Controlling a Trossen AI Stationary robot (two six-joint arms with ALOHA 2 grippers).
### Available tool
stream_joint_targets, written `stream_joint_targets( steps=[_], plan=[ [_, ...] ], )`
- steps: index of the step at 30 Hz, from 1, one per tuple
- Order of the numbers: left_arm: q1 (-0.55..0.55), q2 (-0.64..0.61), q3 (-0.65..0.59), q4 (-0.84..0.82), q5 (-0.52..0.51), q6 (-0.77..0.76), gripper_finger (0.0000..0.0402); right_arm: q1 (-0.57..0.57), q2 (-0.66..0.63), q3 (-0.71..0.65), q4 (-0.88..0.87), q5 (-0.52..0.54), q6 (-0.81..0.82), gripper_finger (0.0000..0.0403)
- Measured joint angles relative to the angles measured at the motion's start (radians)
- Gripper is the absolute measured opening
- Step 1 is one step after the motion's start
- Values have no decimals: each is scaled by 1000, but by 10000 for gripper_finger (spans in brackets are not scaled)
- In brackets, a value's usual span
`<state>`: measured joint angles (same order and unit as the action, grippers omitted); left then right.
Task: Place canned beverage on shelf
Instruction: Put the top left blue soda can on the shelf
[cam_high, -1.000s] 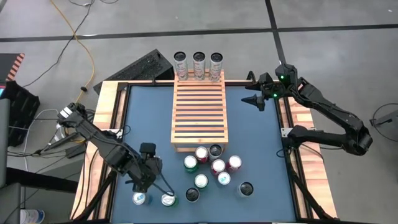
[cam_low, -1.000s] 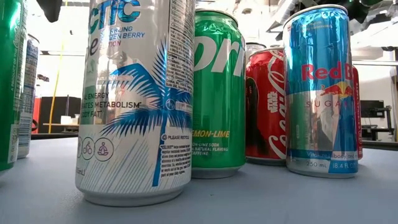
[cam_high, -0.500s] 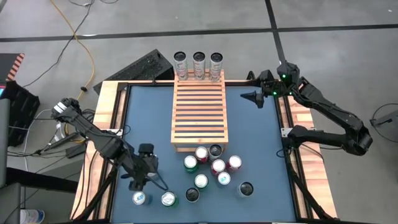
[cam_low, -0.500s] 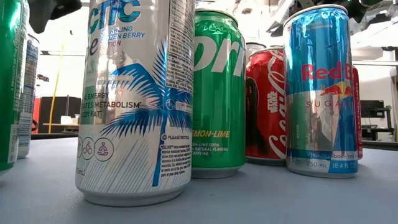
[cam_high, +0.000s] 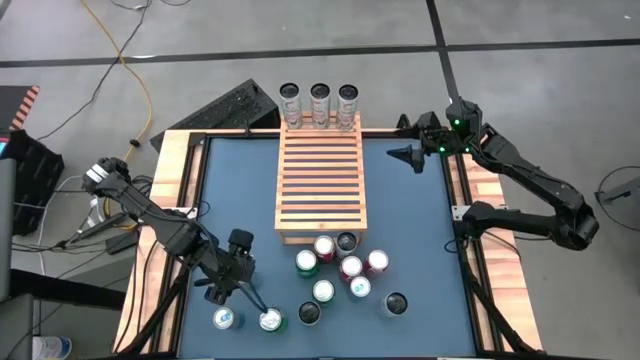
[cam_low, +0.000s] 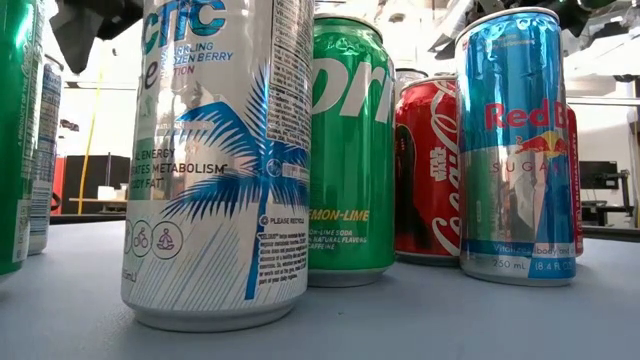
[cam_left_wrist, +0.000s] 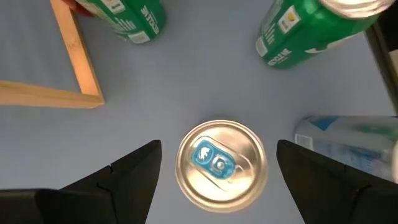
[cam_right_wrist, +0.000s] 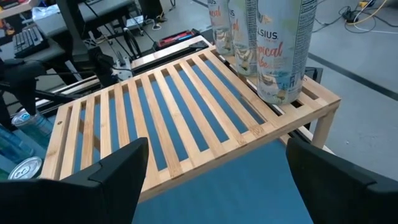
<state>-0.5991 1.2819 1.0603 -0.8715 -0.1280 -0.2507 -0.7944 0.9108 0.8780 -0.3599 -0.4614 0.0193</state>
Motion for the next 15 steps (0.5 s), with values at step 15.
stream_joint_targets(
  steps=[15],
  plan=[
    [-20, -16, -28, 1, -7, 15, 304, 0, 9, 0, 2, 21, 1, 363]
  ],
)
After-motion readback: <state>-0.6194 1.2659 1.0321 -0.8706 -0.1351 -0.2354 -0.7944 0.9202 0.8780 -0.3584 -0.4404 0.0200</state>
